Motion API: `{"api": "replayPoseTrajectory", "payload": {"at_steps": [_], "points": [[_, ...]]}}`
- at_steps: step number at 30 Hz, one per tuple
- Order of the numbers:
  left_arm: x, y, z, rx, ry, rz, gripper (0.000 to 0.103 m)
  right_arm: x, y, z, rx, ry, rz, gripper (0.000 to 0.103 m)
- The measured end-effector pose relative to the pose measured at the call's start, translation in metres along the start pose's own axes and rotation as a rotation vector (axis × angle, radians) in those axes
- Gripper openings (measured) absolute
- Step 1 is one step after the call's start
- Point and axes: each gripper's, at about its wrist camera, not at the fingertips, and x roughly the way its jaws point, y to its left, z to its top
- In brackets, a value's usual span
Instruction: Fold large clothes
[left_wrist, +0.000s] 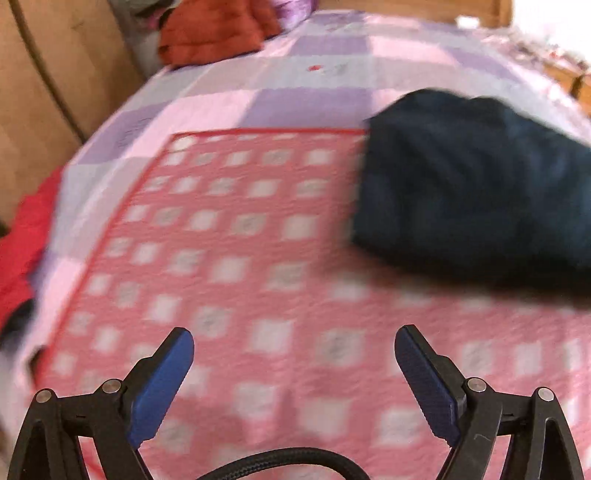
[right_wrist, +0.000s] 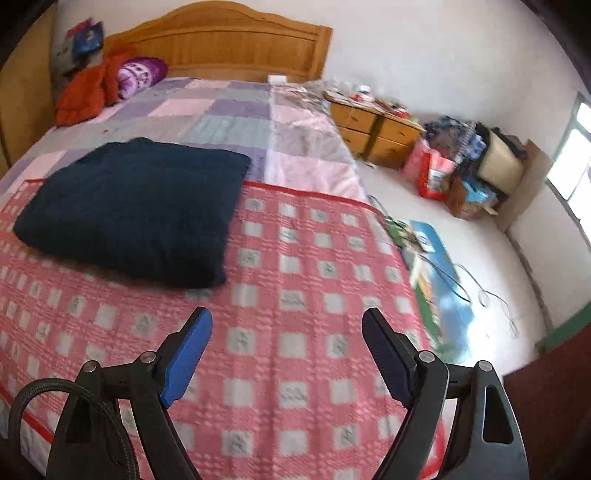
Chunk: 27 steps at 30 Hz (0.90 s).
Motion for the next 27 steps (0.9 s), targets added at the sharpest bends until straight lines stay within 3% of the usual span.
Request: {"api": "replayPoseTrajectory", "payload": {"at_steps": [5,8,11,14,16,19,21,24,27], "points": [[0.047,-0.098,0.029,0.007,-0.037,-0.190,0.092,0.082,0.079,0.020,0.034,-0.007,0.191,0.086],[0.085,-0.135,0.049,0.038,0.002,-0.202,0.092,0.143,0.097,0.023,0.059,0.061,0.185,0.086],[0.118,-0.145,0.063,0.057,0.040,-0.170,0.092,0.193,0.080,0.021,0.062,0.133,0.108,0.086],[0.136,-0.135,0.069,0.028,0.071,-0.150,0.092,0.222,0.025,0.011,0.203,0.211,0.079,0.094],[0.136,-0.130,0.068,0.031,0.071,-0.134,0.092,0.219,0.005,0.007,0.216,0.220,0.035,0.097],[0.134,-0.119,0.061,0.021,0.088,-0.106,0.092,0.202,-0.006,-0.001,0.117,0.216,-0.118,0.097],[0.127,-0.110,0.051,-0.002,0.115,-0.096,0.092,0.193,-0.024,-0.009,0.167,0.229,-0.174,0.096],[0.102,-0.105,0.034,-0.007,0.140,-0.085,0.092,0.154,-0.027,-0.016,0.188,0.190,-0.139,0.094],[0.066,-0.112,0.015,-0.004,0.170,-0.097,0.092,0.097,0.024,-0.015,0.083,0.145,-0.010,0.094]]}}
